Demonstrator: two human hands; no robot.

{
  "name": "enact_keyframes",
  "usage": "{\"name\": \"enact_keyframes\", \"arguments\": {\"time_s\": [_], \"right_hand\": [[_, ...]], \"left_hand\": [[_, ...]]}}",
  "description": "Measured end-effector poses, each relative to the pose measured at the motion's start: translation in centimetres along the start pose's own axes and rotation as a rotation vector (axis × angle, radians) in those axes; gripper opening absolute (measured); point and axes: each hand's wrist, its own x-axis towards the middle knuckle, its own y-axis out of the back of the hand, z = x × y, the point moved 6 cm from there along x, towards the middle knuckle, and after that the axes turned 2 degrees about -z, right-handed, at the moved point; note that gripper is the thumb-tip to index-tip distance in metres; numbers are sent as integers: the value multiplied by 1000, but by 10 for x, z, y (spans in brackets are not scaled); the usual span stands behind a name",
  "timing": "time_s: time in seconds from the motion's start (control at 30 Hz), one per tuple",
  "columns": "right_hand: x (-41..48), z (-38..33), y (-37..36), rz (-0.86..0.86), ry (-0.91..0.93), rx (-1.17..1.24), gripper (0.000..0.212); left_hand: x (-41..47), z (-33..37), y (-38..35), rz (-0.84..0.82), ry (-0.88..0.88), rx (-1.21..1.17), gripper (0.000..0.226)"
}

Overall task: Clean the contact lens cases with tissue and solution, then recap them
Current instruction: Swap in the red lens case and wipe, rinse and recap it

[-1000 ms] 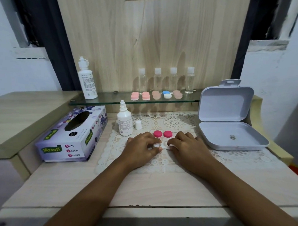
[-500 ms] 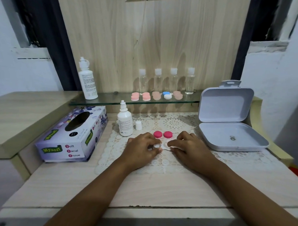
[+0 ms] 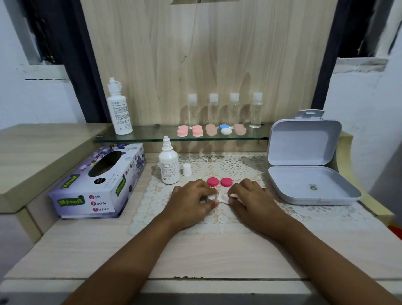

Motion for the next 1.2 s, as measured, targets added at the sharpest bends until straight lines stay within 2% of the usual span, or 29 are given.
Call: {"name": "enact_keyframes", "arguments": {"time_s": [0.03,0.07,0.3,0.5,0.67,0.7,0.8,0.97,1.1,1.2], "right_hand": [[0,1,1,23,16,83,15],[-1,0,3,42,35,149,11],[-3,2,9,98,62,324,28],[-3,5,18,193,-54,446,23],[-6,9,24,269,-123,568,22],[-6,10,25,280,-137,582,22],[-5,12,25,296,-156,580,24],[-5,13,24,345,-109,489,23],[-10,7,36,570,62,292,30],[-15,-4,39,614,204,137,29]], "left_hand": [[0,0,0,0,-2,-3,27],[0,0,0,-1,-3,-6,28],[-1,-1,3,-8,38,-120,30],[-4,3,11,76,117,-502,9],[-8,11,16,82,55,-592,5],[-8,12,15,65,44,-591,11],[-11,16,16,44,4,-519,29],[-10,17,21,102,-64,-457,29],[-8,13,21,124,-62,-395,32],[-7,11,22,149,-74,-367,36]]}}
